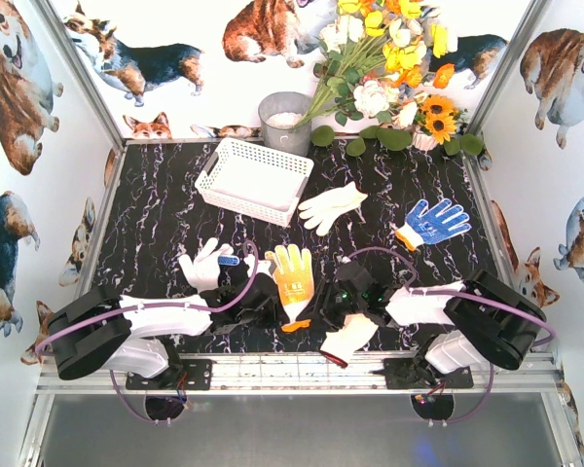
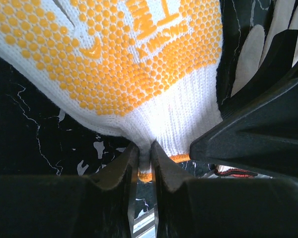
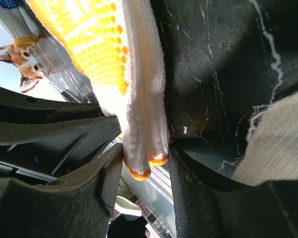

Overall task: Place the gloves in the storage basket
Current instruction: Pick up the glove from the center of the board.

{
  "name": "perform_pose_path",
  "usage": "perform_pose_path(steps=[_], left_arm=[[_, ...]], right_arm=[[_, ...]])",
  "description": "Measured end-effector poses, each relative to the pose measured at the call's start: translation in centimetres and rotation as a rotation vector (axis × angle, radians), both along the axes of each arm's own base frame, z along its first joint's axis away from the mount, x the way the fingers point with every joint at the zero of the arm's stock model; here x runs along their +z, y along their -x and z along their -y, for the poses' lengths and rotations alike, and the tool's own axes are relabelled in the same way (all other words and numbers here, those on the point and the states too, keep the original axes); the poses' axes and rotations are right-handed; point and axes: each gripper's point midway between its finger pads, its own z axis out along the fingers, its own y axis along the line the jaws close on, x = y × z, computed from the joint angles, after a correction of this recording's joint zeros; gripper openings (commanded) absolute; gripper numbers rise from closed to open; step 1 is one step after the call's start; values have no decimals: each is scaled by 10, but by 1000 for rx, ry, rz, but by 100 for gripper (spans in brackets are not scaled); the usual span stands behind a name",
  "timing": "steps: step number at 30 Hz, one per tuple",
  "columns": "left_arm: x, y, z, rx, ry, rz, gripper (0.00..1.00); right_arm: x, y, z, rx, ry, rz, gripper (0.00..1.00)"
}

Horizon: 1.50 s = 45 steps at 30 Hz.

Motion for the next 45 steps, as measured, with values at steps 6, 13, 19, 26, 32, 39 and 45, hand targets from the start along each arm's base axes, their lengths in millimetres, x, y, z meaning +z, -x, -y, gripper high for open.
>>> perform_pose_path(steps=[6,13,19,26,32,39,45], left_arm=[[0,0,0,2,-3,2,9],[0,0,0,3,-7,7,9],[0,0,-1,5,-11,11,9],[0,1,-1,3,-11,12,8],[0,1,-1,3,-15,18,8],[0,1,-2,-4,-30,27,25],[11,4,-15,-93,-160,151,55]], right_arm=[[-1,0,0,-22,-1,-16,44],[-1,-1,2,-45,15,-12,43],[-2,-4,13,-96,69,5,37],[-6,-5,19,-106,105,8,29],[-8,-5,12,-83,95,-5,19],[-9,-5,14,-88,105,-5,5],[-6,-1,19,-73,148,-20,3]])
